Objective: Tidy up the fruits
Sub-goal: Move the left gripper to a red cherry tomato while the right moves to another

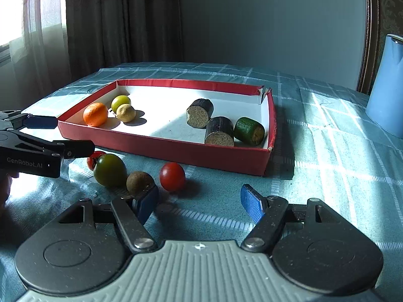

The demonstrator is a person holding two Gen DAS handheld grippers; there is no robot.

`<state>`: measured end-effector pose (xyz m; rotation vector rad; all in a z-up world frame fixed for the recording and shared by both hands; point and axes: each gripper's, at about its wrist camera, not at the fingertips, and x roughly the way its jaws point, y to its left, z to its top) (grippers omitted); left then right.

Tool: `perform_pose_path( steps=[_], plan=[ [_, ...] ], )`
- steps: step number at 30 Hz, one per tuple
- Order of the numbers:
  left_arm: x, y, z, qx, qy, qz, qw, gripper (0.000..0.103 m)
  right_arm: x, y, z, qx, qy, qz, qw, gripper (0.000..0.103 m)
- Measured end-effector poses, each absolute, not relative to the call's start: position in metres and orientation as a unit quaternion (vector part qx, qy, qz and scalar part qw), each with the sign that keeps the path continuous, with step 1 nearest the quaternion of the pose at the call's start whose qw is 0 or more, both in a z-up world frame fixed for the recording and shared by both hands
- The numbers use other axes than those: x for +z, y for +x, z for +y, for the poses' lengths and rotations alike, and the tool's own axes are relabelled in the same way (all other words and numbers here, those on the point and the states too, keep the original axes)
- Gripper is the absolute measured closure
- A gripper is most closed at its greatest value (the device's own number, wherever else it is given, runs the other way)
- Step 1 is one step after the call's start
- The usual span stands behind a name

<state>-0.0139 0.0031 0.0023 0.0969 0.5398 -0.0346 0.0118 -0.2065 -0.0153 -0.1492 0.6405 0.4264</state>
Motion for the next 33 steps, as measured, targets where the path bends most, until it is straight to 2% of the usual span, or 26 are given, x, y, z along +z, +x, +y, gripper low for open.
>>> perform_pose_path(
  steps=[3, 6, 8, 10, 14, 19, 25, 33],
  plan=[
    [0.001, -0.018, 0.005, -0.020, 0.051, 0.266, 0.962, 0.000, -0.016, 0.017, -0.191, 0.206, -0.104, 0.307, 0.923, 0.031],
    [0.000, -0.020, 0.008, -0.027, 0.049, 0.268, 0.962, 0.000, -0.016, 0.025, -0.184, 0.216, -0.110, 0.308, 0.920, 0.039],
    [0.000, -0.020, 0.007, -0.026, 0.051, 0.268, 0.962, 0.000, -0.017, 0.027, -0.180, 0.232, -0.106, 0.309, 0.916, 0.058],
    [0.001, -0.021, 0.006, -0.027, 0.054, 0.266, 0.962, 0.000, -0.017, 0.024, -0.177, 0.243, -0.108, 0.306, 0.914, 0.069],
    [0.003, -0.027, 0.009, -0.024, 0.056, 0.251, 0.966, 0.000, -0.017, 0.024, -0.181, 0.252, -0.091, 0.307, 0.913, 0.079],
    [0.002, -0.040, 0.007, -0.059, 0.077, 0.231, 0.968, 0.000, -0.016, 0.030, -0.193, 0.237, -0.053, 0.314, 0.918, 0.080],
    [-0.006, -0.025, -0.011, -0.070, 0.124, 0.267, 0.953, 0.000, -0.016, 0.031, -0.194, 0.232, -0.050, 0.315, 0.919, 0.080],
    [-0.009, -0.009, -0.028, -0.070, 0.170, 0.269, 0.945, 0.001, -0.016, 0.029, -0.192, 0.230, -0.057, 0.313, 0.920, 0.080]
  ],
)
